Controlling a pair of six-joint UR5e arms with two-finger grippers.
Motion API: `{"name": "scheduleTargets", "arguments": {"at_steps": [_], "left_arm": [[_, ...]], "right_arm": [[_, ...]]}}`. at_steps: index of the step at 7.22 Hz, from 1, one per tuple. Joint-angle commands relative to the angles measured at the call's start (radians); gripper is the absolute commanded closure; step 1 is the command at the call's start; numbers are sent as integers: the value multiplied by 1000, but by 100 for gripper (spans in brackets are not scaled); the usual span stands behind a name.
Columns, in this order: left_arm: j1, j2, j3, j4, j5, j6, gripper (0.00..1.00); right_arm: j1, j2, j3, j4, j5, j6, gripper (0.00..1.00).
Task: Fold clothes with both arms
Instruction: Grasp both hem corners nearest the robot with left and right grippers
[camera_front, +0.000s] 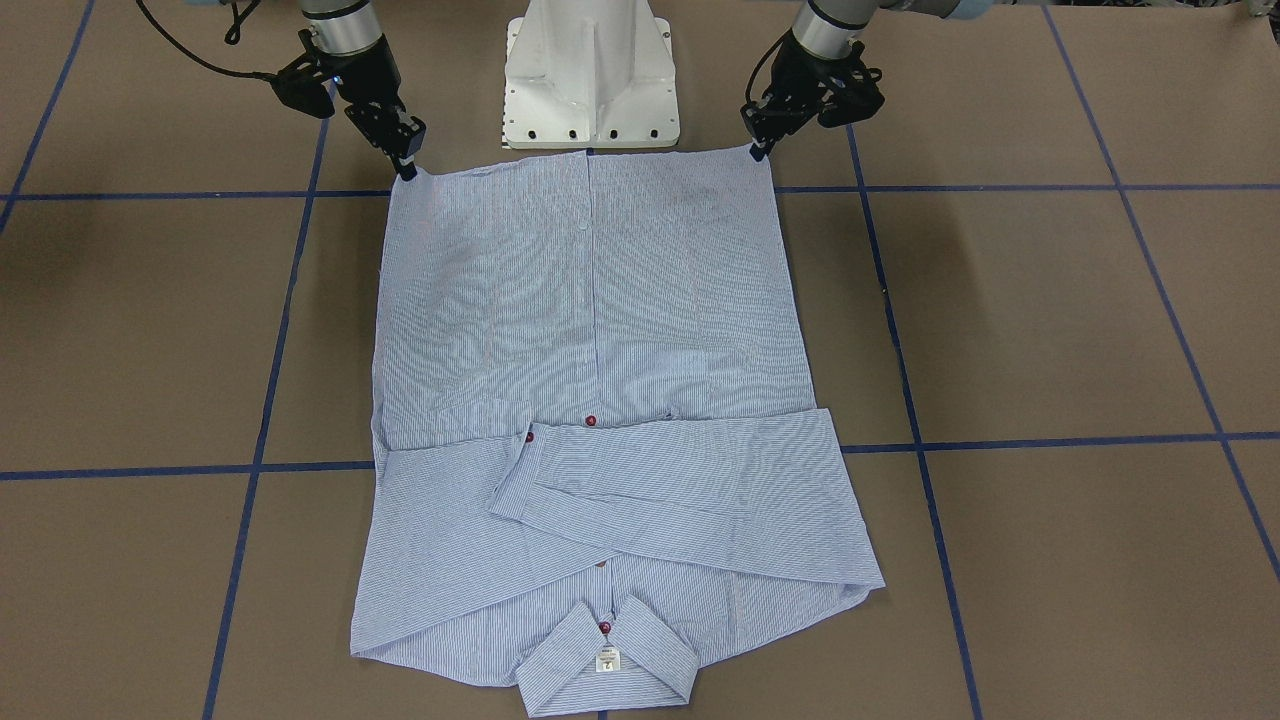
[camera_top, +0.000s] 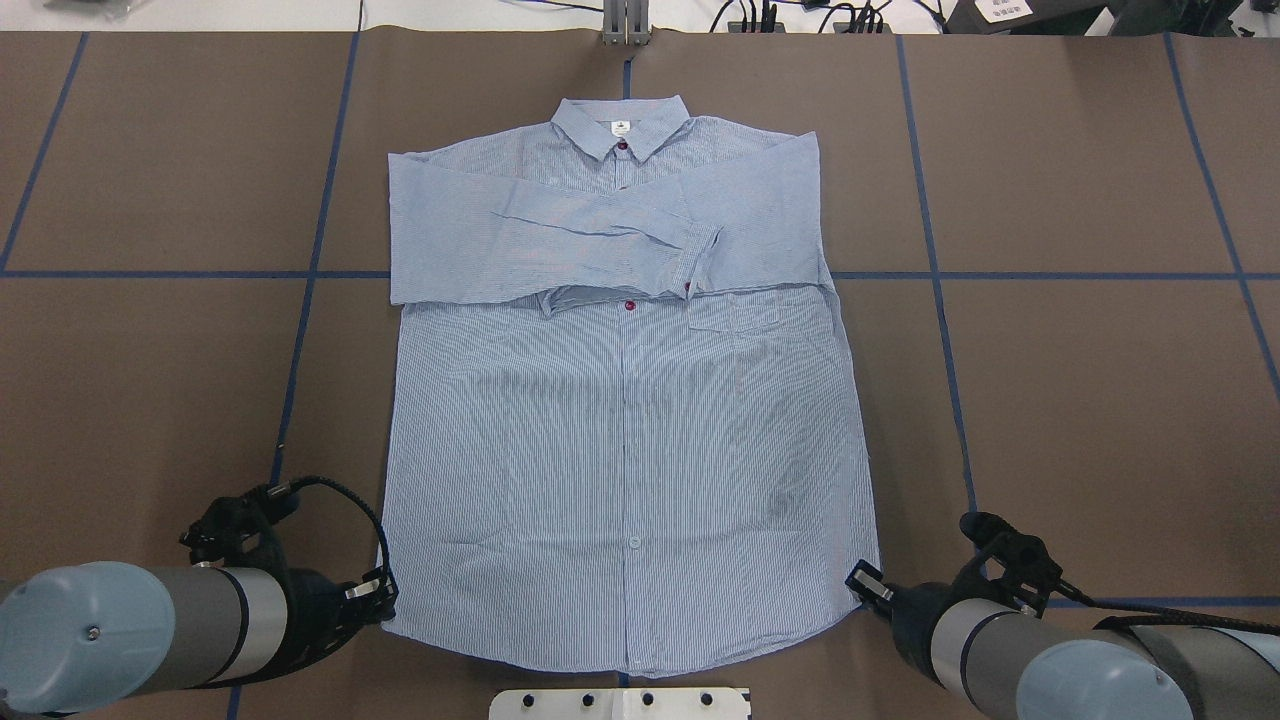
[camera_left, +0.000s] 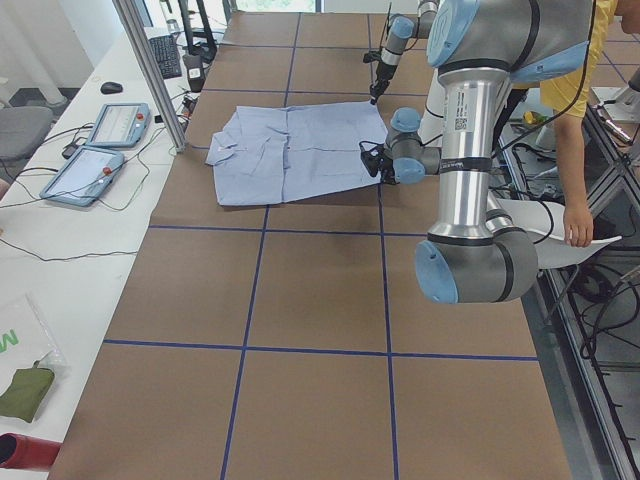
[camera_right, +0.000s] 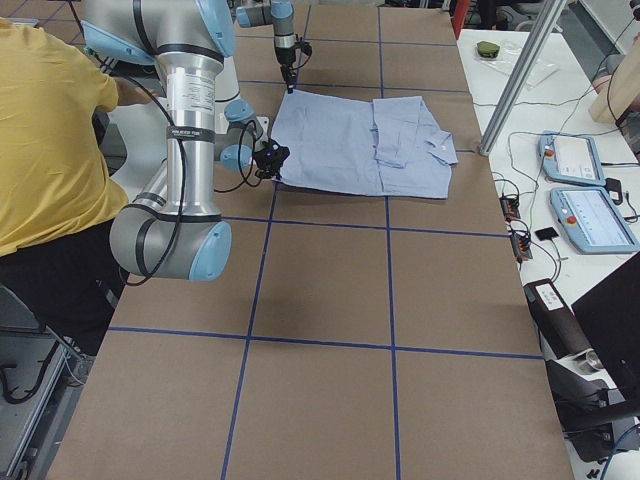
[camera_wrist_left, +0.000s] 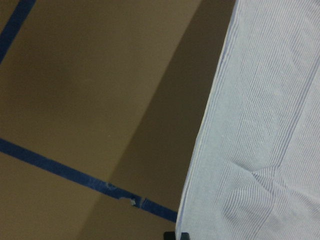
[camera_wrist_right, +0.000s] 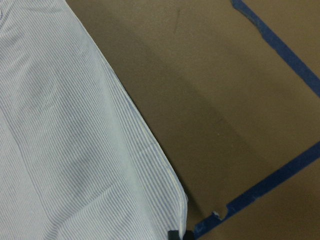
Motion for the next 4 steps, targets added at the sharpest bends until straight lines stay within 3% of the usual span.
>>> {"name": "scheduleTargets", "arguments": {"at_steps": [1, 3, 4], "left_arm": [[14, 45, -34, 2, -15, 0, 100], [0, 47, -70, 5, -16, -3, 100], [-3, 30, -77, 3, -60, -3, 100]], "right_arm": [[-18, -35, 55, 0, 12, 1, 100], [-15, -32, 91, 0, 9, 3, 100], [30, -19, 88, 0, 10, 0, 100]]}}
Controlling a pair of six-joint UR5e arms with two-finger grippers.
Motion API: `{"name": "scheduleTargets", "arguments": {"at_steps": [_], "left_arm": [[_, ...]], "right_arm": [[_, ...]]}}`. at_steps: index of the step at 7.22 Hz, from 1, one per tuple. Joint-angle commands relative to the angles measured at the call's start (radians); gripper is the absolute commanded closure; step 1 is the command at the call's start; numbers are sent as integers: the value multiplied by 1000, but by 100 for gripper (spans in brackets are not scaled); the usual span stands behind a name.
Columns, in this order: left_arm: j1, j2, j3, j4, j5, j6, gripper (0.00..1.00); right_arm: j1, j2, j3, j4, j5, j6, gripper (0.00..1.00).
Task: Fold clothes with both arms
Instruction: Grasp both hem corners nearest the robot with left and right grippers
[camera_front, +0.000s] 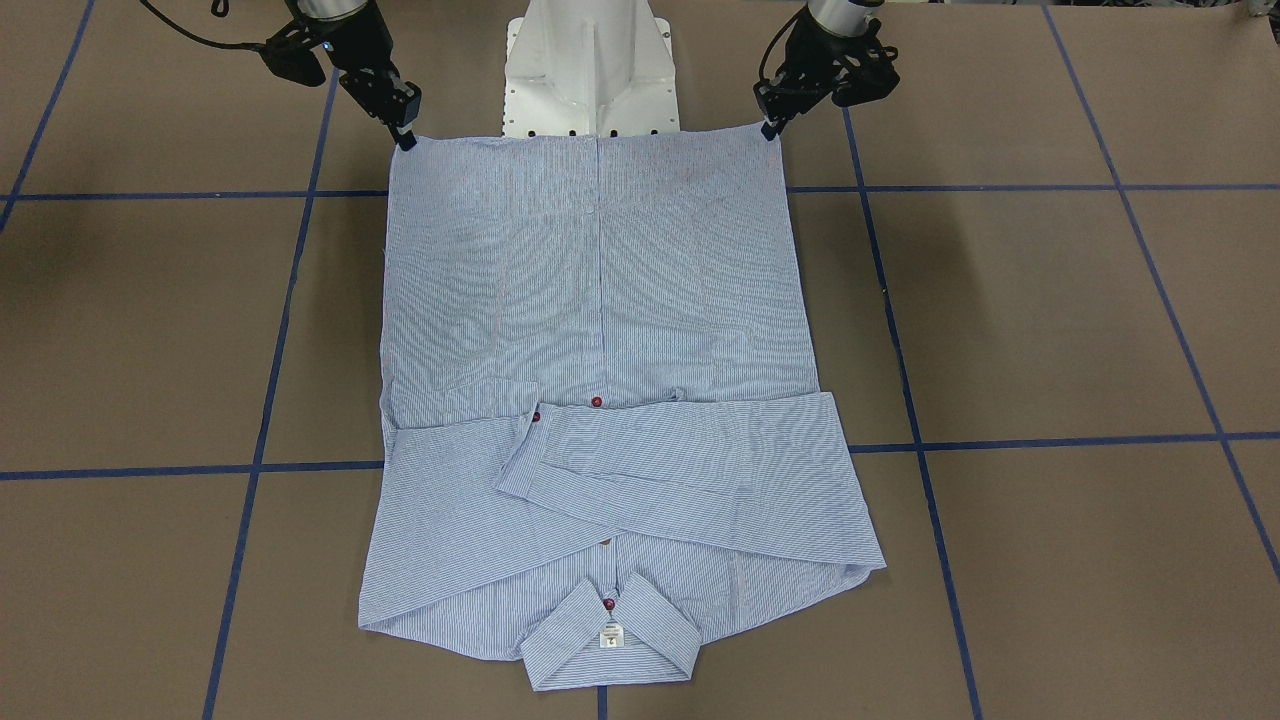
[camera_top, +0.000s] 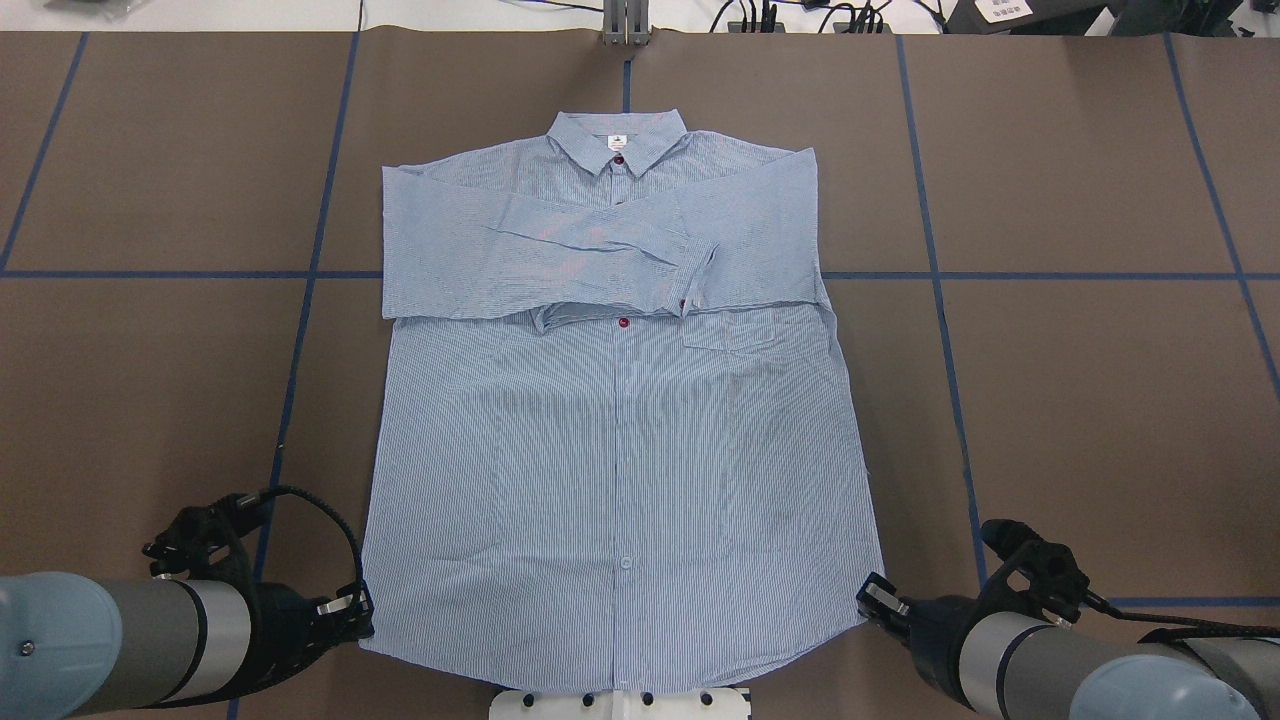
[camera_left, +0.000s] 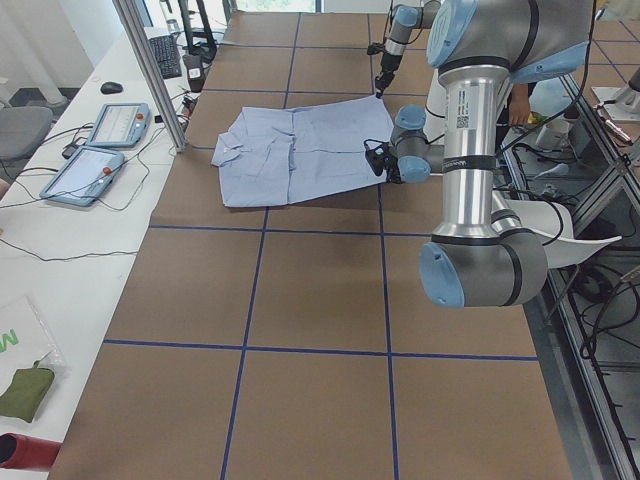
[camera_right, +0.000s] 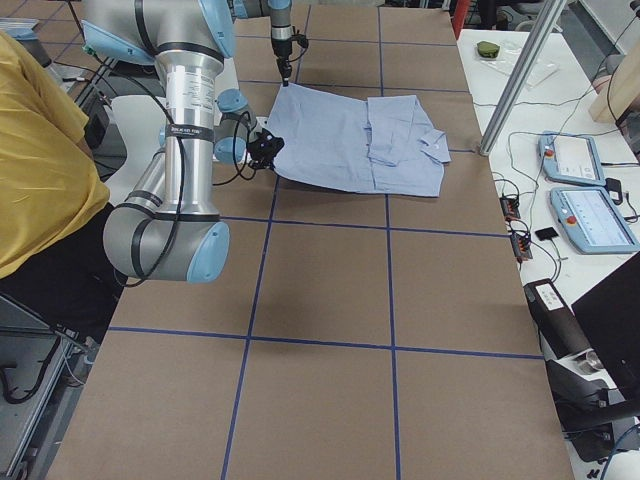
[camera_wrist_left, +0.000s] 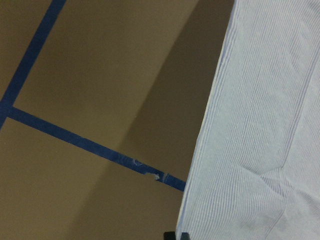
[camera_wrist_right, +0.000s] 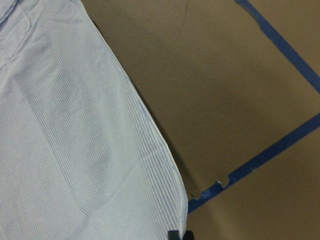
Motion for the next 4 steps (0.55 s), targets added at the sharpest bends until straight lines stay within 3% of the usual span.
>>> {"name": "scheduleTargets", "arguments": {"at_steps": [1, 3, 4], "left_arm": [[-88, -32, -16, -3, -92, -2, 100], [-234, -85, -3, 1, -114, 0, 100], [-288, -77, 1, 1, -145, 0, 100]], "right_arm": [[75, 17, -2, 0, 4, -6, 100], [184, 43, -2, 0, -5, 1, 100], [206, 42, 1, 1, -59, 4, 100]]}}
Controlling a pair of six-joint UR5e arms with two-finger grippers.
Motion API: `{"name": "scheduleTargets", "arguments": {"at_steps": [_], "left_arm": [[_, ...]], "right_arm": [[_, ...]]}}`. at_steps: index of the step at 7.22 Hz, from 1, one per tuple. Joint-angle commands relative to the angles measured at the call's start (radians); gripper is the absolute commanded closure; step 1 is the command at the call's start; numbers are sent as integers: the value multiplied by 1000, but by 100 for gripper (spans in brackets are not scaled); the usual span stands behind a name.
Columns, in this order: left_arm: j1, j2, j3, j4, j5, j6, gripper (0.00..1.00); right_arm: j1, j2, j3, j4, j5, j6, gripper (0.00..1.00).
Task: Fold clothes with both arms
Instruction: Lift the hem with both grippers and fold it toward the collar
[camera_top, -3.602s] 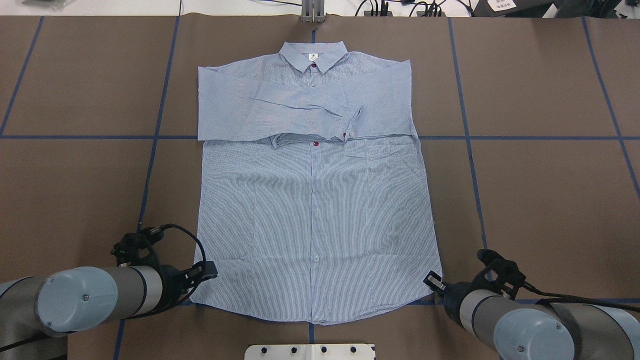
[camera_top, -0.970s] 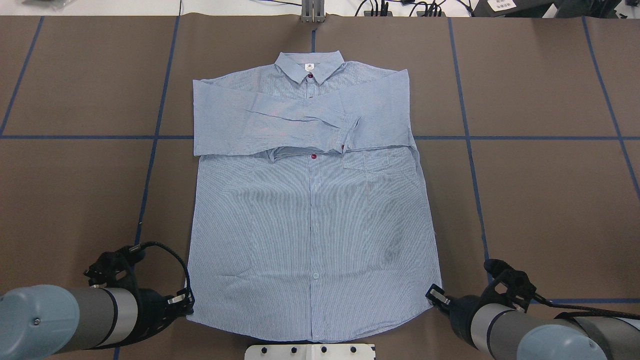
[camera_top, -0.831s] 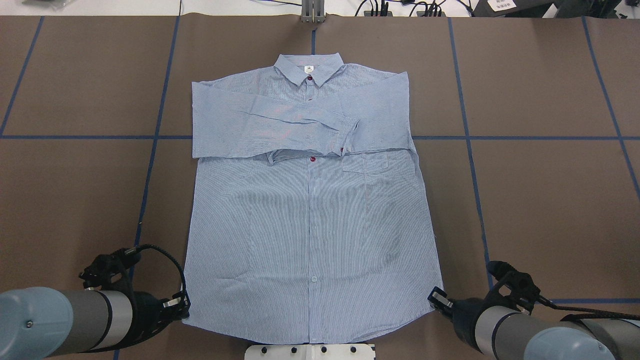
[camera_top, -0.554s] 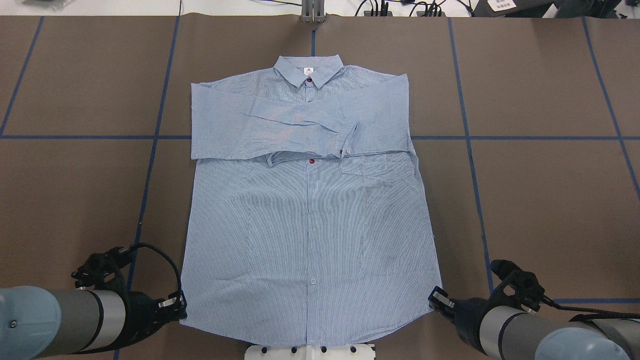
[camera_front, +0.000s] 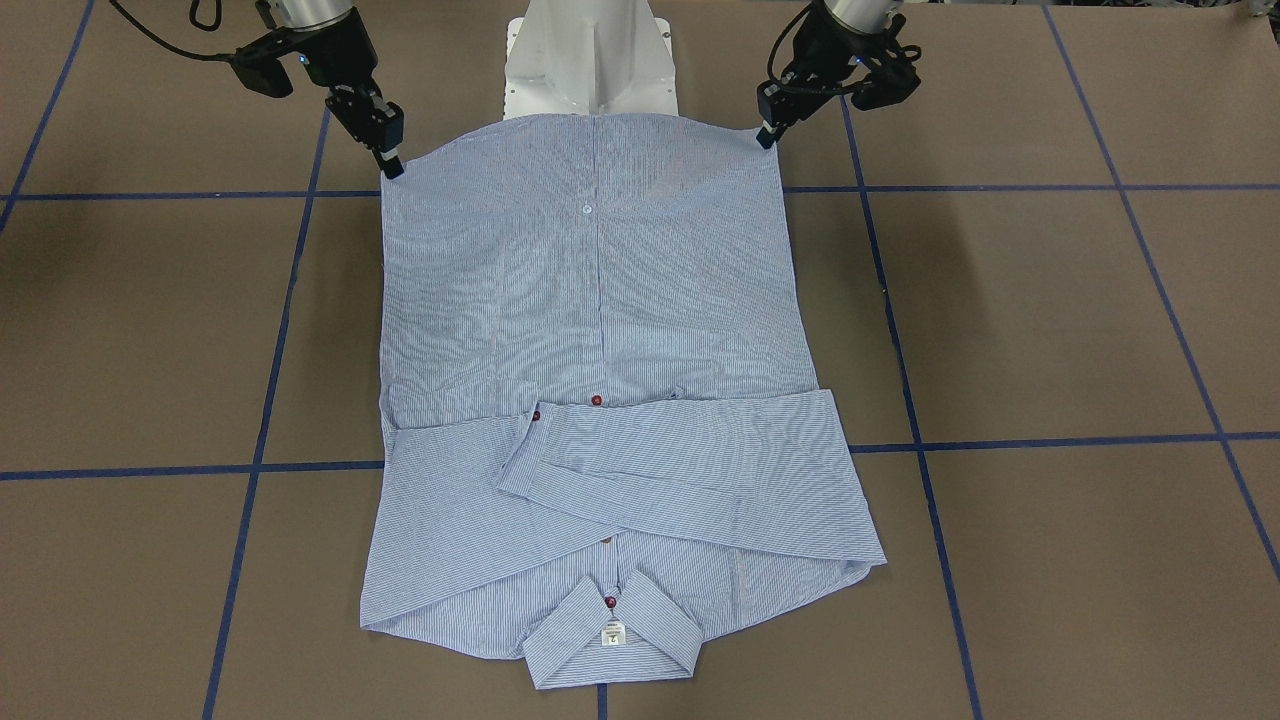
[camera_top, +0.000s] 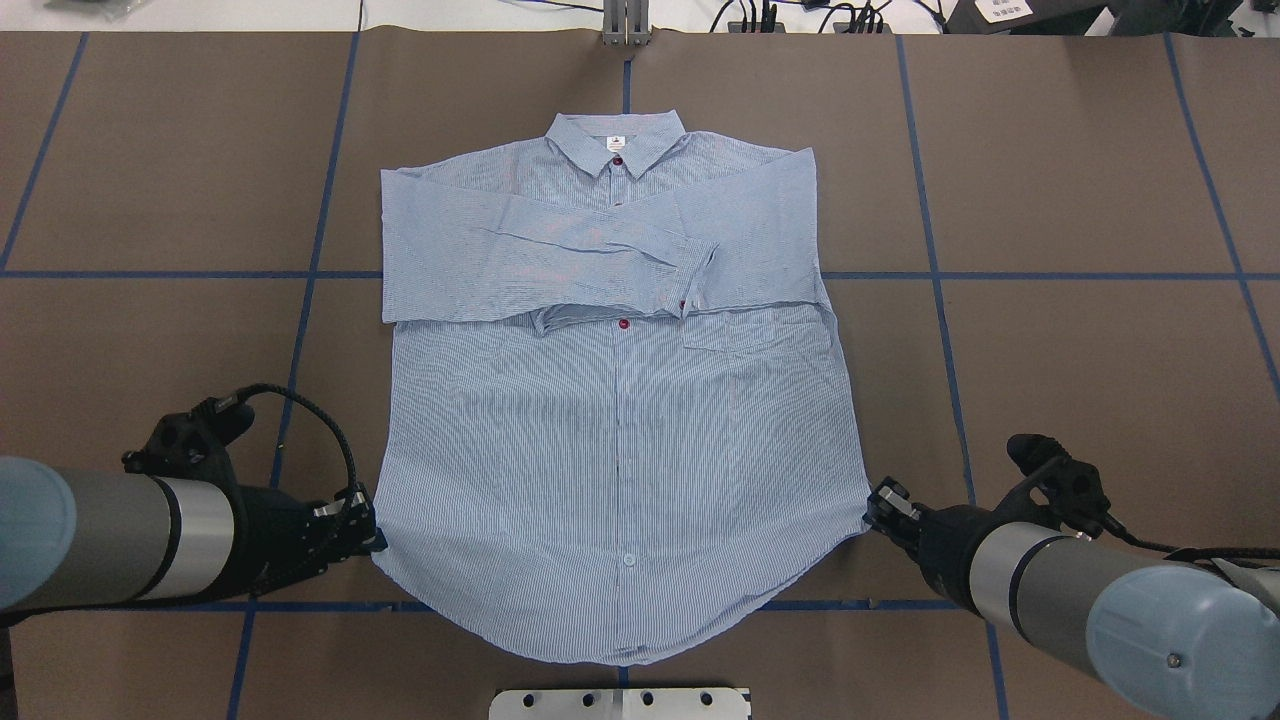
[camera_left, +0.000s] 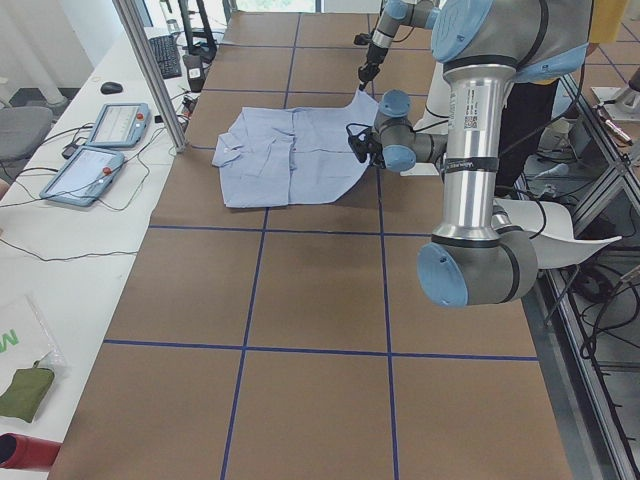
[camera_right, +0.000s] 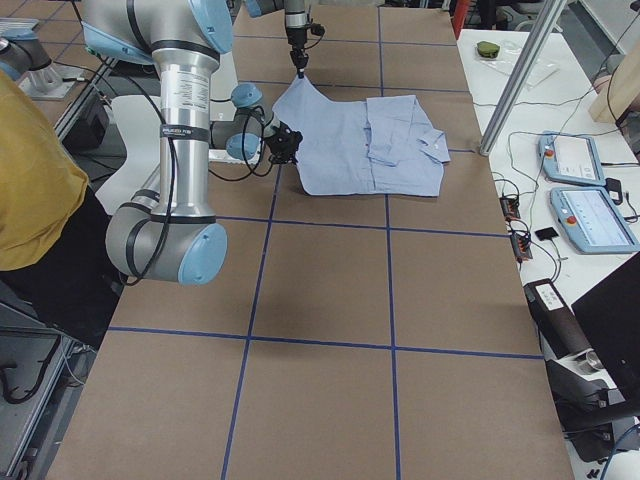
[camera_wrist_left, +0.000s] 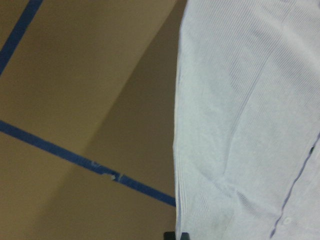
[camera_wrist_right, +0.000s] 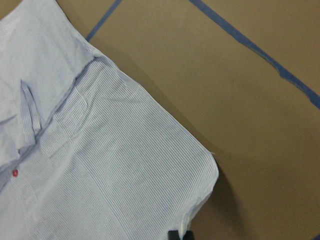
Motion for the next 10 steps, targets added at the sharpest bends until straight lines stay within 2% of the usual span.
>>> {"name": "scheduleTargets", "arguments": {"at_steps": [1, 2, 4, 6, 8, 9, 10], "left_arm": [[-132, 6, 2, 1, -80, 1, 100], [-175, 8, 2, 1, -120, 1, 100], [-205, 8, 2, 2, -133, 0, 100], [-243, 6, 2, 2, -171, -3, 100], [-249, -12, 54, -1, -165, -12, 100], [-296, -32, 100, -7, -165, 0, 100], [-327, -97, 162, -8, -165, 1, 100]], "right_arm": [[43, 4, 5, 1, -102, 6, 100], [66, 4, 7, 1, -114, 8, 100], [78, 5, 7, 1, -232, 67, 100], [77, 17, 1, 1, -295, 69, 100], [81, 66, -30, 0, -303, 69, 100], [112, 98, -54, 0, -303, 68, 100], [142, 166, -127, 0, -300, 61, 100]]}}
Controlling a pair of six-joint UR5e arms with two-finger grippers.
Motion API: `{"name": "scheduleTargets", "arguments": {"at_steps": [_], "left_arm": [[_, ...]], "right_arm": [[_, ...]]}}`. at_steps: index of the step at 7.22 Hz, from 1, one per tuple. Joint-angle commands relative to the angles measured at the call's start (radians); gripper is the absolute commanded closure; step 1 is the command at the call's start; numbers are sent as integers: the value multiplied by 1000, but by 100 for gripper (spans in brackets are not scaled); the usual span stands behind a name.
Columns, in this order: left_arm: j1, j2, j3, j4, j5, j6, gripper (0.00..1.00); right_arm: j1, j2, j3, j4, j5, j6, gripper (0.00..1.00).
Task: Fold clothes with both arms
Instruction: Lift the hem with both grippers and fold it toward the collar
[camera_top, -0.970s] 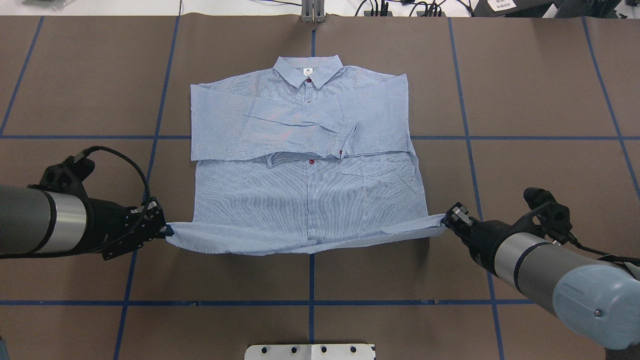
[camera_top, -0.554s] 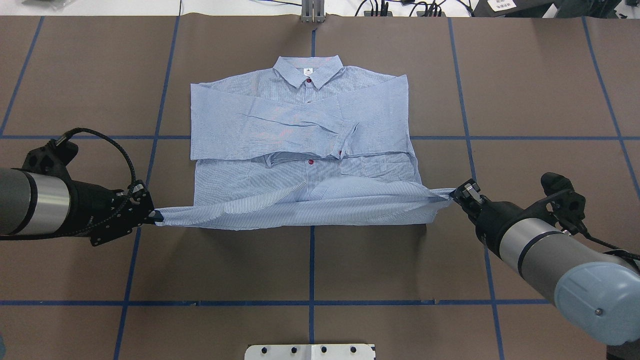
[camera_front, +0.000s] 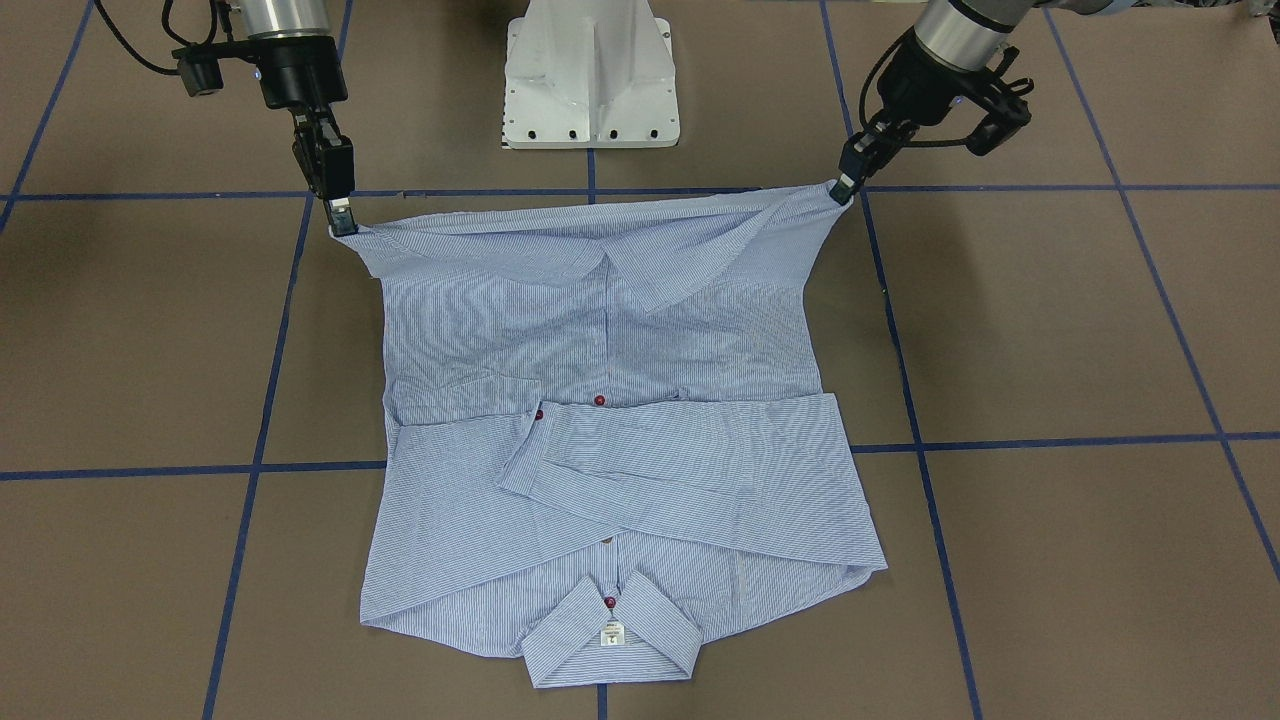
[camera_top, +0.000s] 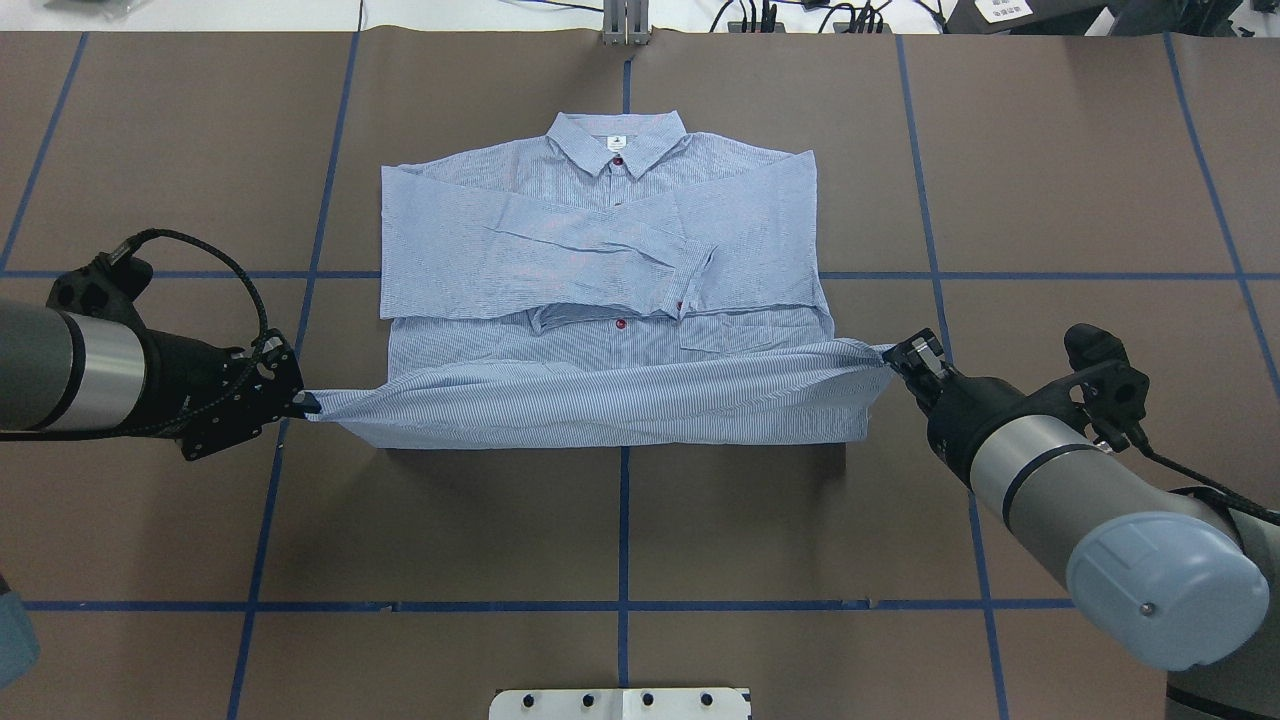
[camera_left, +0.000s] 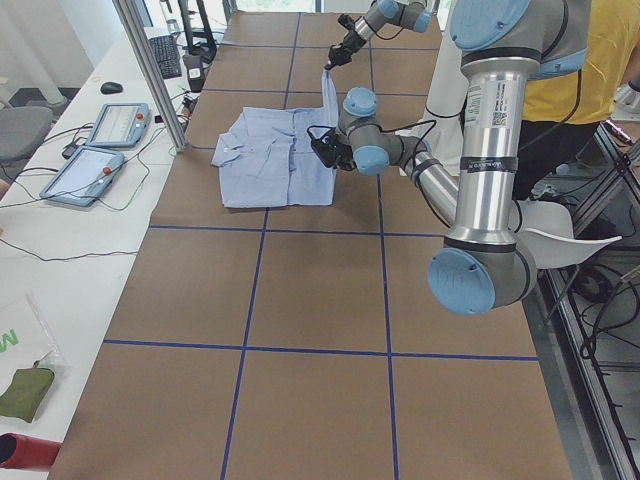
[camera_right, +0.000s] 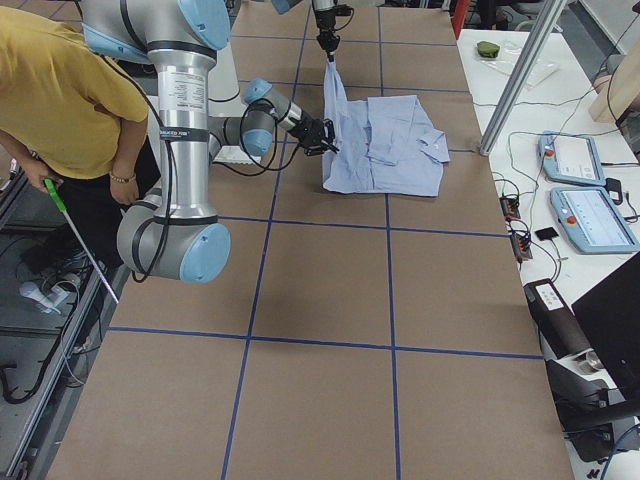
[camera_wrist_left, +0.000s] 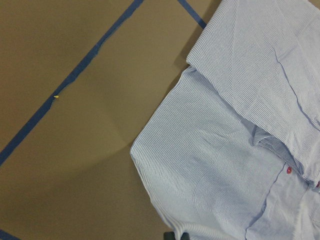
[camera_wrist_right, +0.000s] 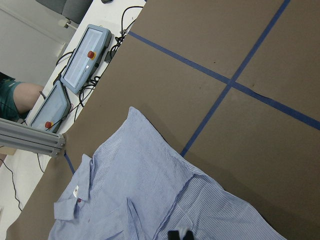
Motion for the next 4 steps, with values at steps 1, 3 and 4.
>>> {"name": "scheduleTargets", "arguments": {"at_steps": [1, 3, 4], "left_arm": [[-70, -135, 140, -2, -1, 6, 100], [-146, -248, 259, 4, -4, 33, 100], [-182, -279, 294, 7, -4, 68, 100]], "right_arm": [[74, 145, -138, 0, 9, -13, 100], [196, 179, -193, 2, 137, -68, 100], [241, 245, -245, 2, 160, -85, 100]]}}
